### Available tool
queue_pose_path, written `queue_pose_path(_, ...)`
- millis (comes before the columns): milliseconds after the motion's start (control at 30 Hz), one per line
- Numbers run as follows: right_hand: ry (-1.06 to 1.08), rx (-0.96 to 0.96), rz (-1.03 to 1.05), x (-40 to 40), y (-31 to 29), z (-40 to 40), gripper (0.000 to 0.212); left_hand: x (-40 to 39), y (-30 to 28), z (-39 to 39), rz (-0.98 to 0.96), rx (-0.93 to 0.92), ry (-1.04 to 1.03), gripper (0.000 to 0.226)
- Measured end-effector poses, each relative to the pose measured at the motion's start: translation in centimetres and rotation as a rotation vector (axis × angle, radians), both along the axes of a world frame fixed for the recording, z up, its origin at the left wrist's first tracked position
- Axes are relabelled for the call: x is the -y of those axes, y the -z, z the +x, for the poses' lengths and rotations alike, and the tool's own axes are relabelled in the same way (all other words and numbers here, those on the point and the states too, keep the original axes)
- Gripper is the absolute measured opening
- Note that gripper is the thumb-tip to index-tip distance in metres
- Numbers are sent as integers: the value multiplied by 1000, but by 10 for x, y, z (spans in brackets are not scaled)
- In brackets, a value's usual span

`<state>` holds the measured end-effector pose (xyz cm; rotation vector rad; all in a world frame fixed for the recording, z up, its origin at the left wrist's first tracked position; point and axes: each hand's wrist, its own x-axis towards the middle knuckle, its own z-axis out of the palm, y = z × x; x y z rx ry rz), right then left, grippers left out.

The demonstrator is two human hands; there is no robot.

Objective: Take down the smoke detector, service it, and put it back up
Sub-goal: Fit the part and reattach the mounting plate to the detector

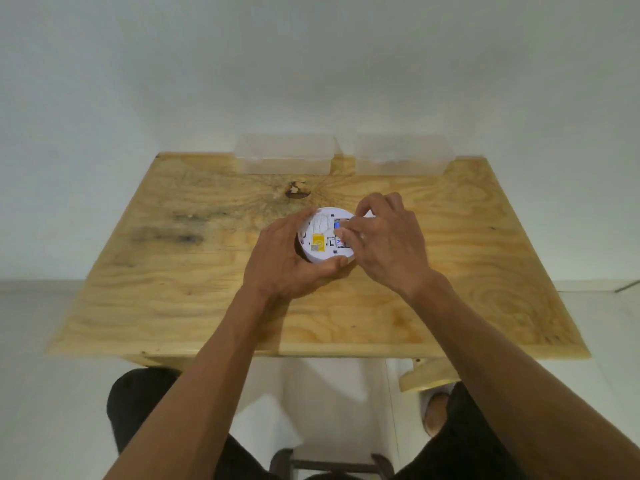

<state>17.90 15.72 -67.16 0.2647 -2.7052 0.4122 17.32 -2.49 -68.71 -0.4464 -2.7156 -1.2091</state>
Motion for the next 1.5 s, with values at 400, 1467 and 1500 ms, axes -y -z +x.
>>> queue_pose_path(400,359,141,-536,-29,-1,-21,32,5,5,-3,-31,-51,8,86)
queue_pose_path(1467,-57,499,-796,-39,-61,-16,43,8,-6,-3,39,7,42,76)
queue_pose_path(1500,-77,525,-731,-34,-63,-18,45,8,-6,-3,43,16,40,76)
